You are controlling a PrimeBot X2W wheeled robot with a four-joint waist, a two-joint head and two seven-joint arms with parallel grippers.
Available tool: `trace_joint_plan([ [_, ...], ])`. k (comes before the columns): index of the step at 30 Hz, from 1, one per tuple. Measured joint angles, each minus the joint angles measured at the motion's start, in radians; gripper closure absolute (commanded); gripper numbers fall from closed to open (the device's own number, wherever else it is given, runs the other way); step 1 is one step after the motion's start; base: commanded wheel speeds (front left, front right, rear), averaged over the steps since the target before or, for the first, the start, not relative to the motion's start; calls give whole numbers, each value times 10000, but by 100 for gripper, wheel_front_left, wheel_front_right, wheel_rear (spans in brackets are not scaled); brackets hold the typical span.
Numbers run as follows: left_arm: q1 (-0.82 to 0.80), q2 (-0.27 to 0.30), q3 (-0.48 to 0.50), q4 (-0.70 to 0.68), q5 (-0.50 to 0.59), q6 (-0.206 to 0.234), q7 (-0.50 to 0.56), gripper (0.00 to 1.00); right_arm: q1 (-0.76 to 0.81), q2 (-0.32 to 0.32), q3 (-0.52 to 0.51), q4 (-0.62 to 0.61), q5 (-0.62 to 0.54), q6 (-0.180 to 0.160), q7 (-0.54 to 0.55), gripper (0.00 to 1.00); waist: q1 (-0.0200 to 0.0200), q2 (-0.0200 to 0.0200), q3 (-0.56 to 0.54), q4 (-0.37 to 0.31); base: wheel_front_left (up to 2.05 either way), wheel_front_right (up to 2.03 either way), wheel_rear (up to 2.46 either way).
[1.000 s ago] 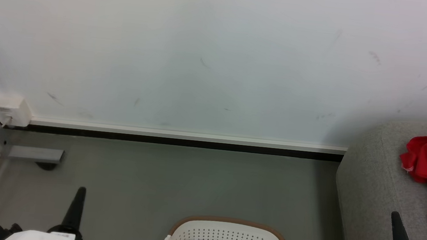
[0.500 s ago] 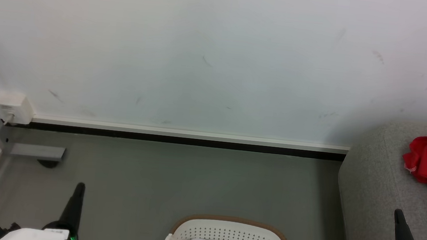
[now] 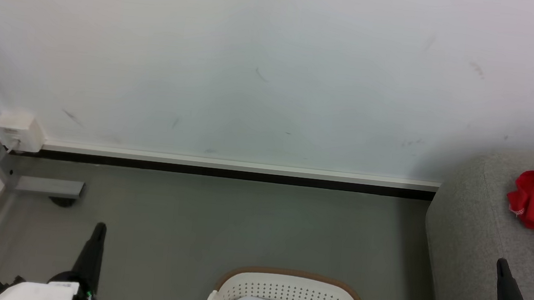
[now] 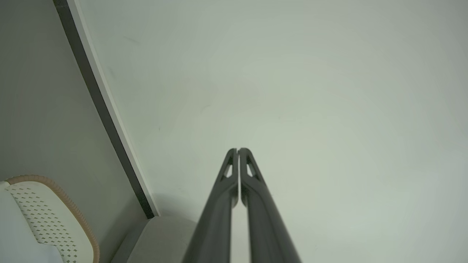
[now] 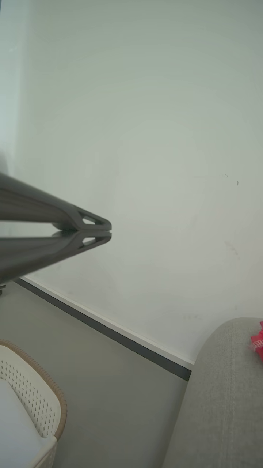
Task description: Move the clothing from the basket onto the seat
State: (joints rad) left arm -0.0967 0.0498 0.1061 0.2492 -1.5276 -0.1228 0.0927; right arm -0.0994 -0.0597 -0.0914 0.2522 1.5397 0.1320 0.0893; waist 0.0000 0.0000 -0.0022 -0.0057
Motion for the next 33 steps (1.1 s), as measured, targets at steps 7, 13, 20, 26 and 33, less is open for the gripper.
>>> trace_joint_plan([
  [7, -44, -4, 44, -12, -453, -15, 125, 100, -11, 38, -113, -29, 380, 0, 146, 100, 0, 0, 29, 31, 0, 0, 0],
  [13, -81, -6, 79, -21, -777, -46, 213, 100, -22, 75, -198, -48, 725, 0, 242, 100, 0, 0, 53, 57, 0, 0, 0],
  [20, -85, -6, 79, -23, -777, -58, 213, 100, -25, 84, -207, -54, 736, 0, 242, 100, 0, 0, 53, 58, 0, 0, 0],
  [26, -87, -6, 82, -25, -777, -59, 213, 100, -26, 88, -211, -56, 736, 0, 242, 100, 0, 0, 53, 58, 0, 0, 0],
  [33, -87, -6, 82, -25, -777, -59, 213, 100, -27, 90, -213, -56, 736, 0, 244, 100, 0, 0, 53, 58, 0, 0, 0],
])
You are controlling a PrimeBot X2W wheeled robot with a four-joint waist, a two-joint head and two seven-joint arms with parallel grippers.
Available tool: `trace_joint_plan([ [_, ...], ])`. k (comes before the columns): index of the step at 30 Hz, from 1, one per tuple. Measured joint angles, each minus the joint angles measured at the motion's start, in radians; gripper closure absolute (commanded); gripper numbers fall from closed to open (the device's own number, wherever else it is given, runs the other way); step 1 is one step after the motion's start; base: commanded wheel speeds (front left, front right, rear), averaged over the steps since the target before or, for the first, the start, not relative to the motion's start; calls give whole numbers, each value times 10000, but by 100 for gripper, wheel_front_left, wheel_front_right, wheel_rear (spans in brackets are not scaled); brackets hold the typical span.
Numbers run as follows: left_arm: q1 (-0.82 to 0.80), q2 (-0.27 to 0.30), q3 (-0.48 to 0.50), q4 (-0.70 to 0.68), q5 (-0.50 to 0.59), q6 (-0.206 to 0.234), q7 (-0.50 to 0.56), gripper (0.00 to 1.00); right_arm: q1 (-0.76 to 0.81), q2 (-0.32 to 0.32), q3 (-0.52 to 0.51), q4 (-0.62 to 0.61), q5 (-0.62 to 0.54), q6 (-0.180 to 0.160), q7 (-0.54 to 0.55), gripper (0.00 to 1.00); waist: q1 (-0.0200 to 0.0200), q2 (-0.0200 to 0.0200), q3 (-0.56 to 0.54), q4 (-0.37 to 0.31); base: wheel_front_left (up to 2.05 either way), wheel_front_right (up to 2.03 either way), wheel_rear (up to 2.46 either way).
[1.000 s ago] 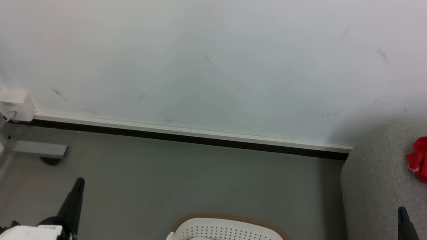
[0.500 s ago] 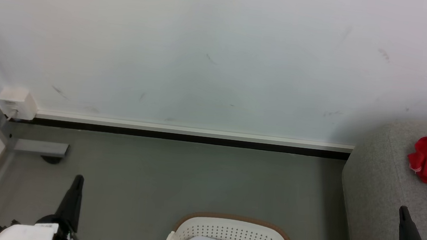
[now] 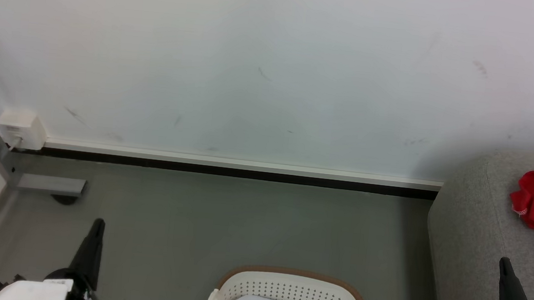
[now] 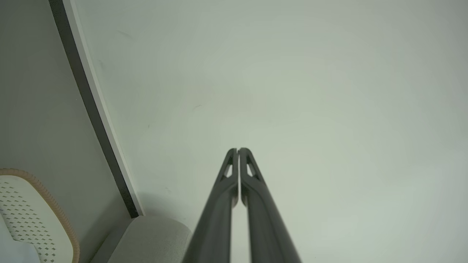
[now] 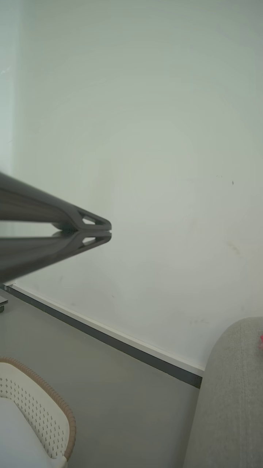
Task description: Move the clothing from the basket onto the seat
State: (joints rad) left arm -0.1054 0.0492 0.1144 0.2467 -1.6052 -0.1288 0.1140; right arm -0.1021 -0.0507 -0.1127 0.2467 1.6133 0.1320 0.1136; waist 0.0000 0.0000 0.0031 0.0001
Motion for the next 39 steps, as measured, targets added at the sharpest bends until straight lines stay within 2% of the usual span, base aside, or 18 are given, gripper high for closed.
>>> trace_joint_plan([
  [39, -2, -2, 0, -2, 0, 0, 0, 100, -2, 6, -12, -2, 0, 0, 2, 100, 0, 0, 0, -1, 0, 0, 0],
])
